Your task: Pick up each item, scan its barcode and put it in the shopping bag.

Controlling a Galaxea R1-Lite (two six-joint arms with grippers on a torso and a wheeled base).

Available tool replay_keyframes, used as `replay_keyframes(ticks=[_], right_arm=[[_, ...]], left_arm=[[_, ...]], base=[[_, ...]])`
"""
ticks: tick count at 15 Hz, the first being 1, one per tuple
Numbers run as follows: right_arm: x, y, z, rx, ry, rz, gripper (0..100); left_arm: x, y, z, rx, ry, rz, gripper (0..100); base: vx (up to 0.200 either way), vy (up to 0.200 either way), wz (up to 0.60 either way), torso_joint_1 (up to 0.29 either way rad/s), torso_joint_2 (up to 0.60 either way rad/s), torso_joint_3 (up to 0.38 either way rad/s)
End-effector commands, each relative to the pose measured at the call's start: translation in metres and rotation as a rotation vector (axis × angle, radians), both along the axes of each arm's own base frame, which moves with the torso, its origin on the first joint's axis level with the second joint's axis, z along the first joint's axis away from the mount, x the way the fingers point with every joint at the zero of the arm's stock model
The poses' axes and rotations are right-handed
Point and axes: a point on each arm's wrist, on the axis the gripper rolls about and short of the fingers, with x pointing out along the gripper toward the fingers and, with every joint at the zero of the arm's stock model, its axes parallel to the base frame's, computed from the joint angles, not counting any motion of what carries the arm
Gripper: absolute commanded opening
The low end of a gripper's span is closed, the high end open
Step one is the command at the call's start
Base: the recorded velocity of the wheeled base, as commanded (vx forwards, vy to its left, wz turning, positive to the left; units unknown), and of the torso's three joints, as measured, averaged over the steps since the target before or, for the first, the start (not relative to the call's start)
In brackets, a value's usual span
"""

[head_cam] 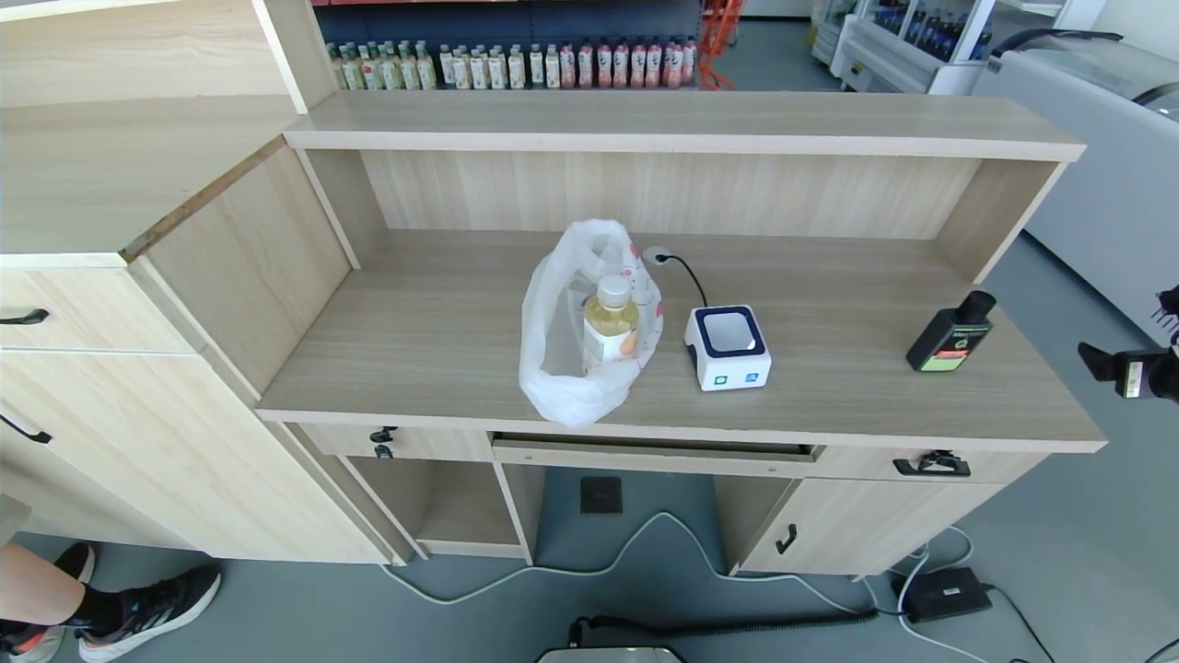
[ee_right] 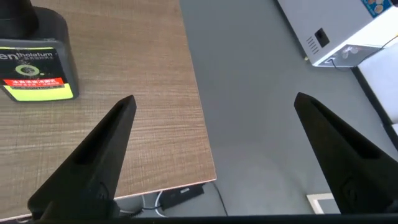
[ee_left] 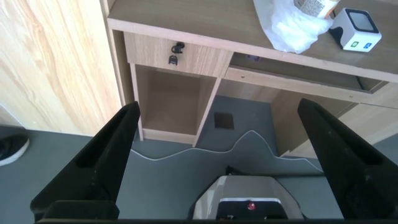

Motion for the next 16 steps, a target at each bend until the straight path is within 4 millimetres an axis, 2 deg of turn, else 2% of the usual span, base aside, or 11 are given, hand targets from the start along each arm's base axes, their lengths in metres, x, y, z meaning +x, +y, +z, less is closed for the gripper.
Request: replay_keyframes(ticks=[1,11,16], right_arm=[[0.008,-0.002,-0.008,0.012,0.007,0.007,100],[0.04,0.017,-0.015,0.023,-0.008,0.088,100],[0.049,0.028,-0.022,0.029,0.005,0.12,100]], left_arm=[[0.0,0.0,0.0,0.0,-0.001,0.001,100],[0.0,0.0,0.0,0.0,-0.001,0.001,100],[0.0,0.0,0.0,0.0,-0.001,0.001,100]], base=[[0.0,0.0,0.0,0.0,0.0,0.0],[0.0,0.0,0.0,0.0,0.0,0.0],[0.0,0.0,0.0,0.0,0.0,0.0]])
